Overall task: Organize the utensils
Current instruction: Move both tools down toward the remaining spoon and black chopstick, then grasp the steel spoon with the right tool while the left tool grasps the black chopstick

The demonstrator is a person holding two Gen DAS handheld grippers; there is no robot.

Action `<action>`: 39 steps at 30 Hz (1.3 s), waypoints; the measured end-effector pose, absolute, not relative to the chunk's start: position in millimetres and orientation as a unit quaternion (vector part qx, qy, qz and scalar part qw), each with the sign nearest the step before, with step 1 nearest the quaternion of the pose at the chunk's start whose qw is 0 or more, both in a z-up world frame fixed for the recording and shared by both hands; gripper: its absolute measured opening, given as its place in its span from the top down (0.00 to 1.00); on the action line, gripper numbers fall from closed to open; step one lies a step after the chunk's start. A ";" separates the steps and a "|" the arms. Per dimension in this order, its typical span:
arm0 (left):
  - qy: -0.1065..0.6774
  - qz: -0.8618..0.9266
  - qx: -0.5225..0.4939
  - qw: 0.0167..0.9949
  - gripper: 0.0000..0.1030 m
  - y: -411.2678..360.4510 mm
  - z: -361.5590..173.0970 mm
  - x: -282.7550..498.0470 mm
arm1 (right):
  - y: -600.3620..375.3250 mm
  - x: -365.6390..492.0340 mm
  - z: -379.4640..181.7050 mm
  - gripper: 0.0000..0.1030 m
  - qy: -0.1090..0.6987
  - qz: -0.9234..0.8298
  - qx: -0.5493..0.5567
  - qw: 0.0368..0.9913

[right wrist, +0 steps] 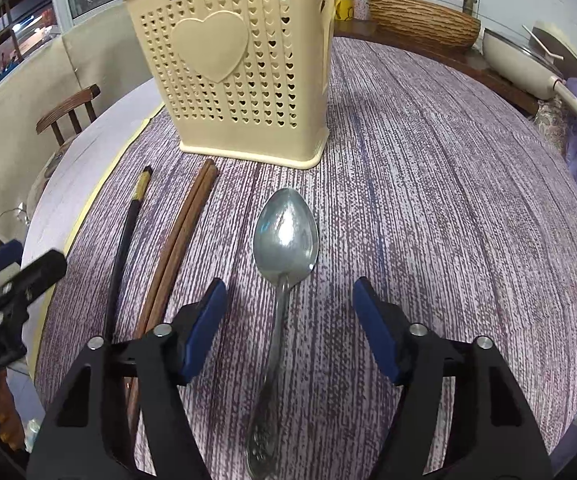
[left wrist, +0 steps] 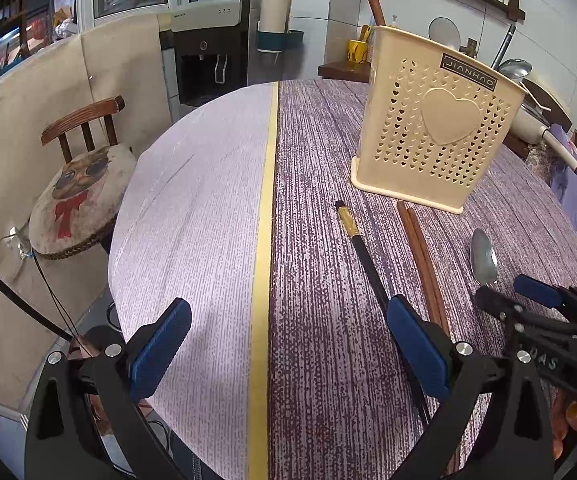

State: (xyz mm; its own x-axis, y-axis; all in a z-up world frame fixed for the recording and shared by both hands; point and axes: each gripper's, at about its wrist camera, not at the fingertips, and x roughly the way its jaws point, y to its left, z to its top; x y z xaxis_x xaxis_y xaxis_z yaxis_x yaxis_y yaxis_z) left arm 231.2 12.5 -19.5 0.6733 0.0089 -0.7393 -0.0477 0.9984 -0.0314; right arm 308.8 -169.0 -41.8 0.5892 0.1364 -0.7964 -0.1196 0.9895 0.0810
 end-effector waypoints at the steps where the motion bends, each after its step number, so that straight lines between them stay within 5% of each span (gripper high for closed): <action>1: 0.403 0.017 -0.023 0.915 0.06 12.0 -19.1 231.7 | -168.4 312.2 -42.9 0.39 0.450 0.070 0.013 0.890; 12: 0.405 0.021 -0.012 0.914 0.10 7.2 -20.4 242.6 | -160.7 332.2 -42.1 0.54 0.445 0.041 0.002 0.895; 19: 0.426 0.010 -0.004 0.905 0.38 -7.2 -24.7 266.6 | -162.5 330.8 -42.0 0.63 0.440 0.040 -0.002 0.897; 26: 0.443 -0.008 -0.016 0.897 0.47 -19.6 -27.5 286.8 | -165.1 331.0 -42.5 0.63 0.438 0.044 -0.003 0.898; 39: 0.460 -0.001 0.002 0.888 0.79 -37.4 -33.7 309.5 | -165.7 330.8 -42.6 0.62 0.437 0.044 -0.004 0.898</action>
State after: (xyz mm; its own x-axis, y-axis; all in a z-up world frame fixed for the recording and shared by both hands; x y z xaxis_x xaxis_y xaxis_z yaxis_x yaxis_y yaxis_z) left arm 309.5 -37.4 -33.7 0.5771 0.0002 -0.8167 0.0042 1.0000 0.0032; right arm 330.8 -165.7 -42.6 0.6145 0.0748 -0.7854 -0.0823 0.9961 0.0304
